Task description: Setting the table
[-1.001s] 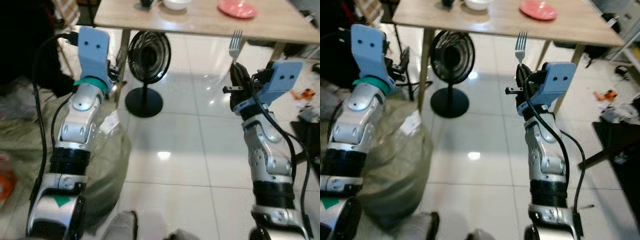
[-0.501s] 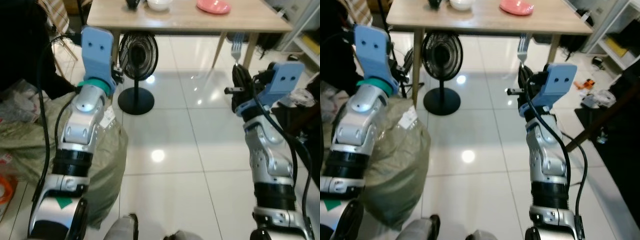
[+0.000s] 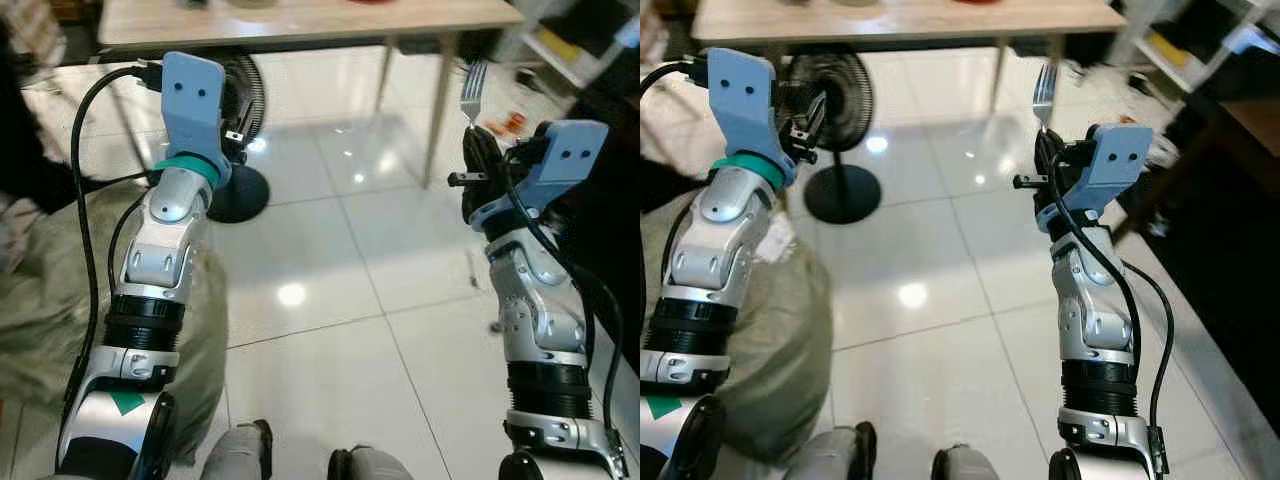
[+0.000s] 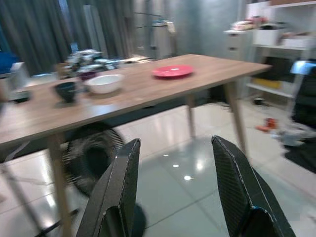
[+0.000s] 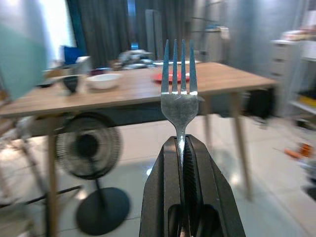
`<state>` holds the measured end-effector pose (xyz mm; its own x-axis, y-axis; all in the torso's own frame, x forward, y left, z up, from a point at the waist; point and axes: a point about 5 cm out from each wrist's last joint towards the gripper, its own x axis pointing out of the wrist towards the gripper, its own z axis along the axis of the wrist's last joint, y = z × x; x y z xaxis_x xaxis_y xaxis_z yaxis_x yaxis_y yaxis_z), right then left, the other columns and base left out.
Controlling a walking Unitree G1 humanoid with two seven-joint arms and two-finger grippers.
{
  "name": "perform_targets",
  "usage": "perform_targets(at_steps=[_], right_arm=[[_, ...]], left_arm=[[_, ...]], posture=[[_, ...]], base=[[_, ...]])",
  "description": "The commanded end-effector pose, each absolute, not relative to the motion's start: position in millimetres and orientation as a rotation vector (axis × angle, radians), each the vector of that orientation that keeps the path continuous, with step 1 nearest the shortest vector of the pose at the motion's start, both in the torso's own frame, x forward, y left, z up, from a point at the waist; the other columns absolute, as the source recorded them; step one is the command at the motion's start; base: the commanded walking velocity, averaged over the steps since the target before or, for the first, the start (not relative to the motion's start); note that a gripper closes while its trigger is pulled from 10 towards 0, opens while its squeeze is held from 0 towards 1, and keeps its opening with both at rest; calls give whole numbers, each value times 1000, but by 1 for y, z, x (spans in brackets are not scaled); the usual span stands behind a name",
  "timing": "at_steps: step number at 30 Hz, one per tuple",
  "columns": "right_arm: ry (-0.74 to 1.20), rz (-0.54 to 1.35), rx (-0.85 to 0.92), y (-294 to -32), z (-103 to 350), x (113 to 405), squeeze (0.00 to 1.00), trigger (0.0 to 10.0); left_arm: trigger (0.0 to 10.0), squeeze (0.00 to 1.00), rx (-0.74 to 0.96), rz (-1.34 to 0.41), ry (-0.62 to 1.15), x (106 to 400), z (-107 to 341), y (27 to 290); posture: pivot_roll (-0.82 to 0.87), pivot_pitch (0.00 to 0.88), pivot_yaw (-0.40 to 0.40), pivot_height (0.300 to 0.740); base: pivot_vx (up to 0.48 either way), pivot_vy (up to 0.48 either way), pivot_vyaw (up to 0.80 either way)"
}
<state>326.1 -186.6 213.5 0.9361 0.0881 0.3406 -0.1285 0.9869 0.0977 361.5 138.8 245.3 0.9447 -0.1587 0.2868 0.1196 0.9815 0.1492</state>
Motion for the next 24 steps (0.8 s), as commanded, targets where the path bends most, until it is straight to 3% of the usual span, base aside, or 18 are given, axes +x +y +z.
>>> perform_targets(at_steps=[1,24], right_arm=[[-336,101,128,-190,213,326,0,10000],[-327,81,145,-192,213,327,0,10000]], left_arm=[[10000,0,128,-157,-291,362,244,135],[10000,0,118,-154,-284,362,243,134]], posture=[[142,0,0,740],[141,9,-3,740]], base=[[0,0,-800],[0,0,-800]])
